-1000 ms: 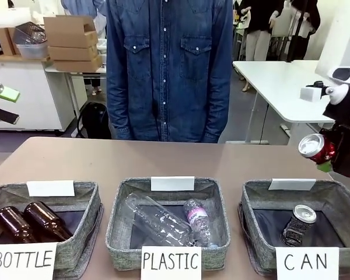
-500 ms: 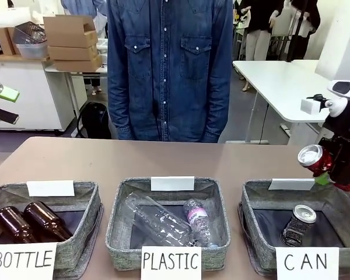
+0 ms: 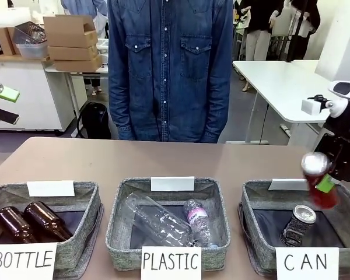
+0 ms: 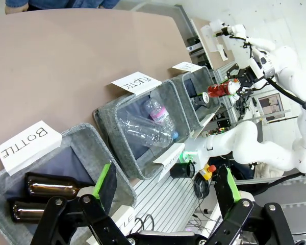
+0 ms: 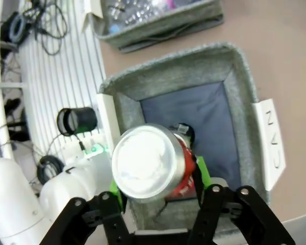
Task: Sort the can waste into the basket.
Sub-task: Pick up the can waste from the table and place it in the right Fabric basket.
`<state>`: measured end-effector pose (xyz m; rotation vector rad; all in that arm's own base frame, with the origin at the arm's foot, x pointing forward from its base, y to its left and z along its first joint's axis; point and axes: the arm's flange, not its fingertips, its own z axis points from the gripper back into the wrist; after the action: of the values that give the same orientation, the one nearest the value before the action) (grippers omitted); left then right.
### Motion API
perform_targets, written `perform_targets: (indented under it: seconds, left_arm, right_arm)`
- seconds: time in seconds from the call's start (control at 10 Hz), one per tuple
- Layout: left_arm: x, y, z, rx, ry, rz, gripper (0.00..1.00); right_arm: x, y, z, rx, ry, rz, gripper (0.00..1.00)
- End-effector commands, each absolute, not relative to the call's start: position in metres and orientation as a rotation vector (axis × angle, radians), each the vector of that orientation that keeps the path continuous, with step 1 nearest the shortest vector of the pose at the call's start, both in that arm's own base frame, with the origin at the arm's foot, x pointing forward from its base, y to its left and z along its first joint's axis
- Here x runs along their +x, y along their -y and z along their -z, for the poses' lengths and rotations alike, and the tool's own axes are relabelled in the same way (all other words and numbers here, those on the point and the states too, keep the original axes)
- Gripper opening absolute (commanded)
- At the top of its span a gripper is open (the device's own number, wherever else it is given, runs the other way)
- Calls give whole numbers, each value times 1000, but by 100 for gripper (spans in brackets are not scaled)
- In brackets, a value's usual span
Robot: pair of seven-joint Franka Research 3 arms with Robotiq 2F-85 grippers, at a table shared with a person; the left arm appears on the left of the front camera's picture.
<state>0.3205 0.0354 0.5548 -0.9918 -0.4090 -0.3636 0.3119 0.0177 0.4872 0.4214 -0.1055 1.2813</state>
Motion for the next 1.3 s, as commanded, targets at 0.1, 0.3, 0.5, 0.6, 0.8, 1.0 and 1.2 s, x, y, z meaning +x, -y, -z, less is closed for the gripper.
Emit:
perform_targets:
  seconds: [0.1,0.3,0.5,0.6,0.8,1.0,1.2]
  left_arm:
    - [319,-38,-556,-985,409,382,100]
    - [319,-38,-556,-985,409,382,100]
    - [319,-38,-556,-985,409,382,100]
    - [319,-38,-556,-985,409,382,100]
    - [319,-38,-556,-985,409,382,100]
    - [319,-38,-556,-985,409,382,100]
    - [319,-38,-556,-985,409,382,100]
  right_arm:
    - [313,-14,-483,438,136,-1260,100]
    - [313,-14,-483,455,147,-1239,100]
    - [313,-12,-483,487,160,-1216,100]
    - [314,-9,-482,506,172,-1215,100]
    - [314,-8,-482,509,173,-1212,100]
    - [317,-6,-480,534,178,-1205,100]
    - [318,-4,-489,734,152,-1139,100]
